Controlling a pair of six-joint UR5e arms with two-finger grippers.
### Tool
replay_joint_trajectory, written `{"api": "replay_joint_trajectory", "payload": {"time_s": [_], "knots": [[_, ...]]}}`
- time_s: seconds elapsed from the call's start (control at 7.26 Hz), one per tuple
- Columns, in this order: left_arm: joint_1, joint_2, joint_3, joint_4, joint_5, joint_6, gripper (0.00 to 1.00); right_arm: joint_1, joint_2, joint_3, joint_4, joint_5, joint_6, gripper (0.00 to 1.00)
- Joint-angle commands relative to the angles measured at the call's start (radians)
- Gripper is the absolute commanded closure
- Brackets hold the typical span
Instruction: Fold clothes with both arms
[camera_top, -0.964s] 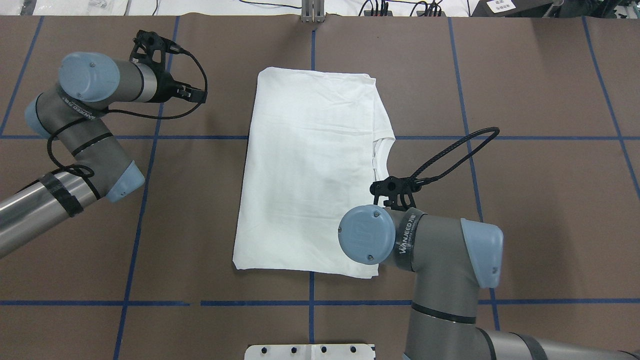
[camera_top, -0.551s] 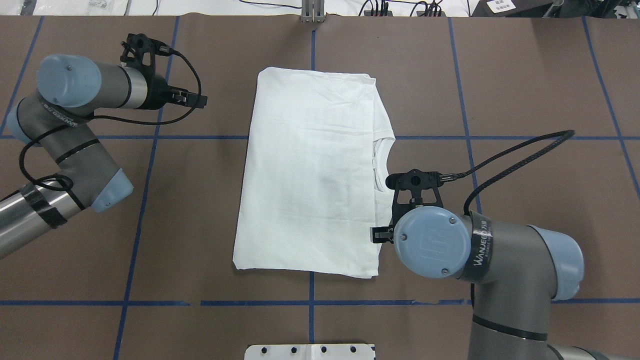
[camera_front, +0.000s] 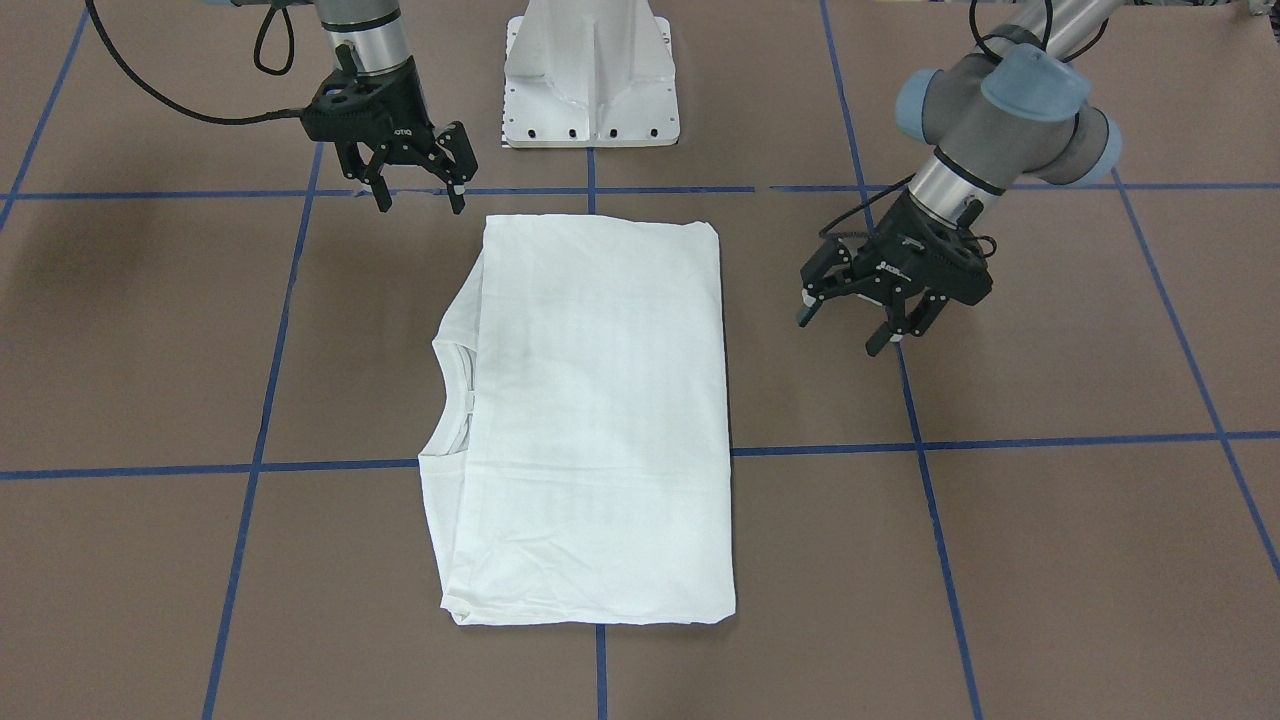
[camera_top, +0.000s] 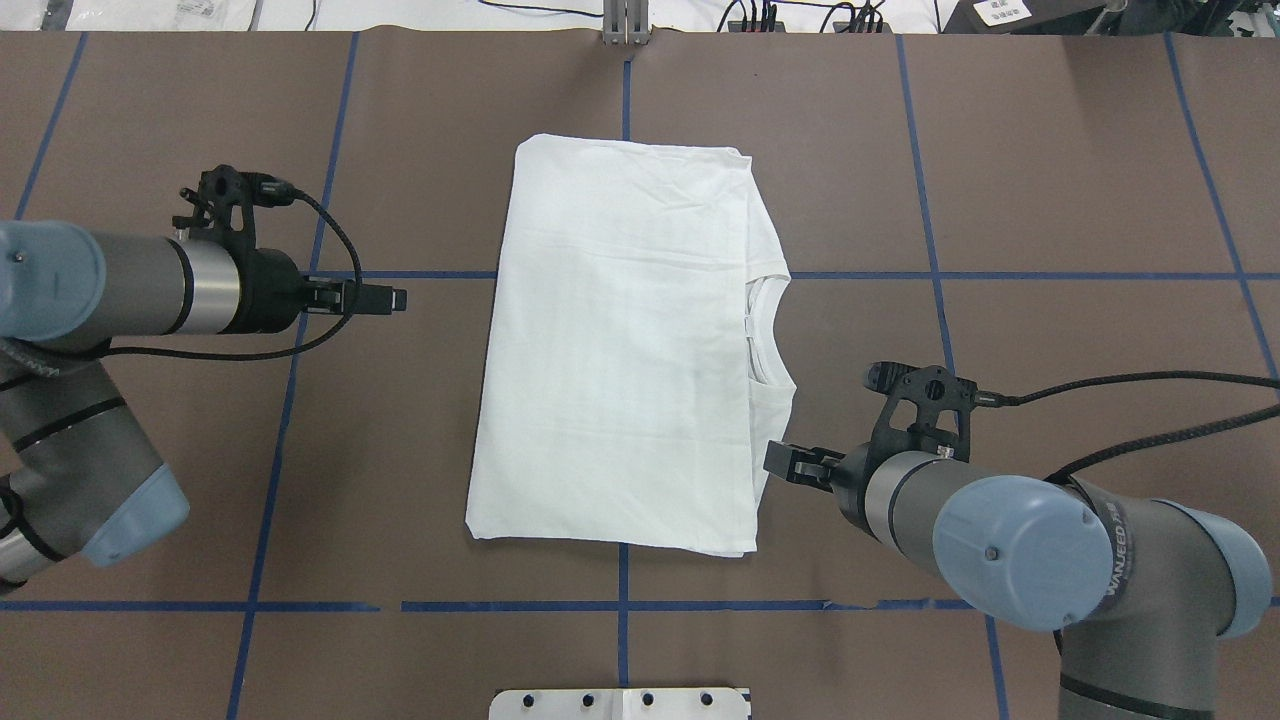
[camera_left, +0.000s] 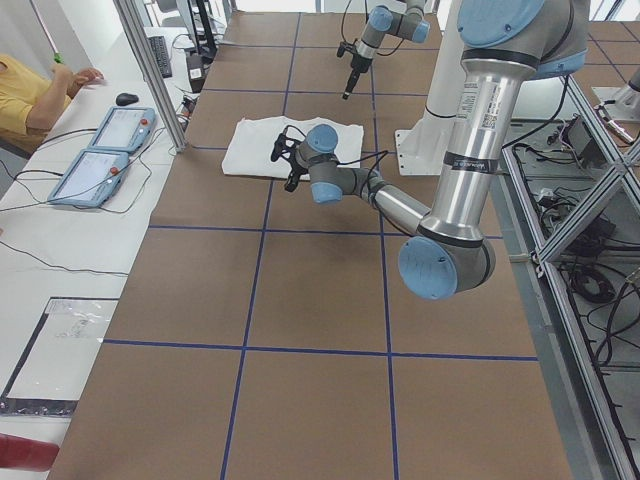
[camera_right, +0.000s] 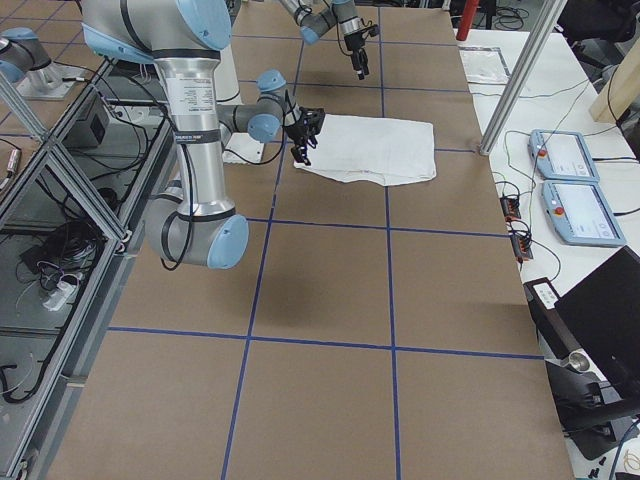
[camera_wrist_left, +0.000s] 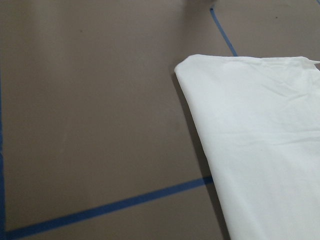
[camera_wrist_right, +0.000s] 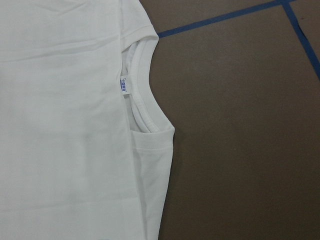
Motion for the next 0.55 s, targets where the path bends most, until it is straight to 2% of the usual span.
{"api": "replay_joint_trajectory", "payload": {"time_s": [0.0, 0.28, 0.41], "knots": [[0.198, 0.042, -0.063, -0.001, 0.159, -0.236, 0.0, -0.097, -0.032, 0.003, 0.073, -0.144, 0.229, 0.0], [0.356, 0.036, -0.057, 0.0, 0.313, -0.356, 0.0, -0.134, -0.034, 0.0, 0.092, -0.187, 0.275, 0.0], [0.393, 0.028, -0.051, 0.002, 0.324, -0.356, 0.0, -0.135, -0.035, -0.001, 0.092, -0.191, 0.275, 0.0]]}}
